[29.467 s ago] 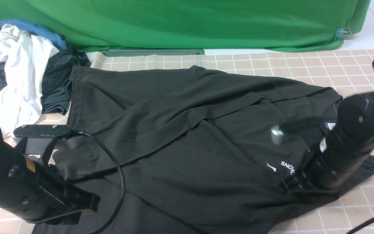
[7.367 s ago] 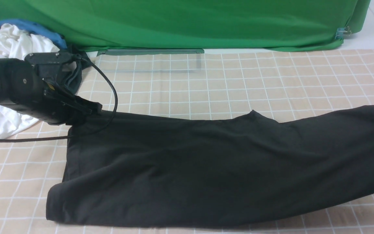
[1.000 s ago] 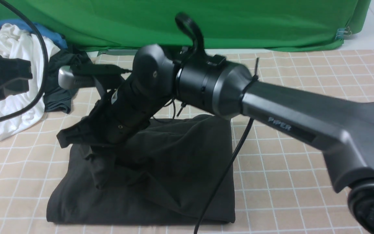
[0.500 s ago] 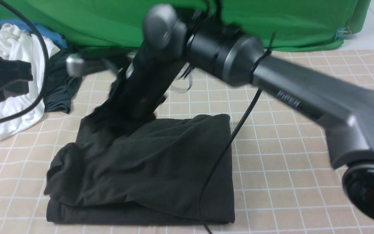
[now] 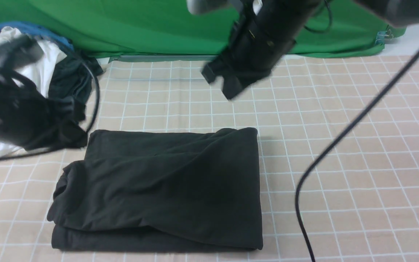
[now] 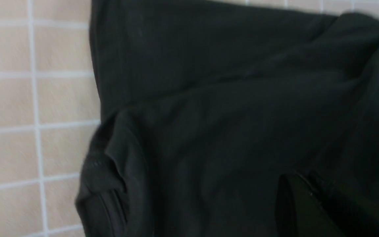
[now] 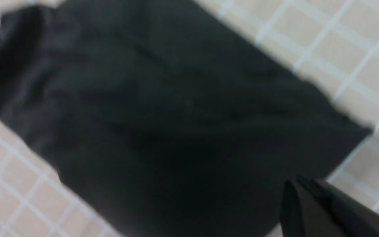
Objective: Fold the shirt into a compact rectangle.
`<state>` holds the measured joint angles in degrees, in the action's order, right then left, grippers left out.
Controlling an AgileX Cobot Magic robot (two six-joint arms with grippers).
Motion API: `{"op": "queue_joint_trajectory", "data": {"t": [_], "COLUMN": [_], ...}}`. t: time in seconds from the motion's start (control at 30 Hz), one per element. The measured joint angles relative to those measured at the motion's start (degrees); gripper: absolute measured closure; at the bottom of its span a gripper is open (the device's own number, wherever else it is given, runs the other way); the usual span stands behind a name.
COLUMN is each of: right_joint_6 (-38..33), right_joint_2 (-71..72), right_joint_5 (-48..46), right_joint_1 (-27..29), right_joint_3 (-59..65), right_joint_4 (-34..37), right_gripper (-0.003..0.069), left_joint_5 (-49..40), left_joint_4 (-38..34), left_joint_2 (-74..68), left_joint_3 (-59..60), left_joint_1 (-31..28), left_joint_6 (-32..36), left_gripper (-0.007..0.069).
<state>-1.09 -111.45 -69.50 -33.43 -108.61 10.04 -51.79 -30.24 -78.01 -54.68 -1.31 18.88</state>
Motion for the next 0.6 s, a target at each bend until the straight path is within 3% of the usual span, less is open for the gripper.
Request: {"op": "queue_joint_trajectory", "data": {"t": [0.27,0.6], "right_joint_6": [-0.45,-0.02], "right_joint_2": [0.84,-0.06], "right_joint_5": [5.22,9.09], "right_joint_1": [-3.87,-7.02], "right_joint_3": [16.11,23.74], "right_joint_4": [0.55,0.80], "right_gripper": [0.0620,0.0621], "left_joint_5": [12.81,12.63], "left_joint_4": [-0.05,6.84], "left_joint_2": [-4.96,-8.47], "left_joint_3": [13.51,15.60], "left_joint_1": [7.69,8.24], "left_joint_6": [0.56,-7.81], "left_gripper": [0.0606,0.0606]}}
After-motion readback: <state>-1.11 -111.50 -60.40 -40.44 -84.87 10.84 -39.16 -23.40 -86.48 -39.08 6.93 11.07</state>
